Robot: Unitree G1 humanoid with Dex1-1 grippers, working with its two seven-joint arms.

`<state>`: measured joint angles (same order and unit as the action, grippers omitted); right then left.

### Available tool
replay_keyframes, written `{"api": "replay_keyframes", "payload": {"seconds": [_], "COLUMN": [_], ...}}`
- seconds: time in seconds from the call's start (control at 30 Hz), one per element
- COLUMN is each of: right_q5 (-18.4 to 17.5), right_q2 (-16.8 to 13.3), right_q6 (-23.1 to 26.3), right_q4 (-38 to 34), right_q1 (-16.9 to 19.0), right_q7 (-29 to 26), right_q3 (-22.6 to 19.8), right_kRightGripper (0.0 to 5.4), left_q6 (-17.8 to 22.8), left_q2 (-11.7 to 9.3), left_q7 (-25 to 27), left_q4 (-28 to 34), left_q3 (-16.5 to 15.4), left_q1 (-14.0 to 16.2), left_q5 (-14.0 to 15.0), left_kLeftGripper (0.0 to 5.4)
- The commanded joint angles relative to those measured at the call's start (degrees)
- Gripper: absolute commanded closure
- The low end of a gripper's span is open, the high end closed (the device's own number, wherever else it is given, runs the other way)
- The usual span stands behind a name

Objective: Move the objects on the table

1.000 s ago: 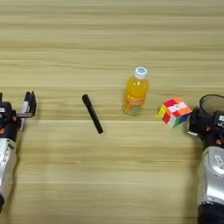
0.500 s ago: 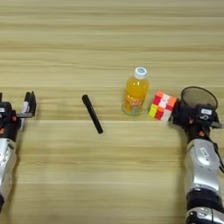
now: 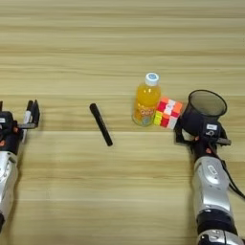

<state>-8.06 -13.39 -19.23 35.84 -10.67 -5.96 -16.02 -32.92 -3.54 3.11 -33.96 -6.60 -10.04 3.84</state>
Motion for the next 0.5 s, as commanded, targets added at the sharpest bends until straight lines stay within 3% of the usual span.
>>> {"api": "replay_keyframes", "payload": {"seconds": [0.03, 0.23, 0.5], "right_q5": [0.39, -0.01, -0.6], "right_q2": [-0.12, -0.12, 0.82], "right_q6": [1.19, 2.48, 9.01], "right_q4": [-1.67, -6.4, -21.48], "right_q1": [1.52, 4.49, 12.11], "right_q7": [0.53, 0.89, 1.77], "right_q3": [0.24, 0.13, 0.4], "right_kRightGripper": [0.01, 0.01, 0.01], "left_q6": [0.12, 0.14, 0.08], "left_q2": [-0.4, -0.31, -0.36], "left_q7": [0.11, 0.12, 0.21], "left_q4": [-0.09, -0.08, -0.42], "left_q3": [-0.11, -0.08, -0.13], "left_q1": [-0.27, -0.27, -0.49], "left_q5": [-0.28, -0.27, -0.2], "left_kLeftGripper": [0.0, 0.0, 0.0]}}
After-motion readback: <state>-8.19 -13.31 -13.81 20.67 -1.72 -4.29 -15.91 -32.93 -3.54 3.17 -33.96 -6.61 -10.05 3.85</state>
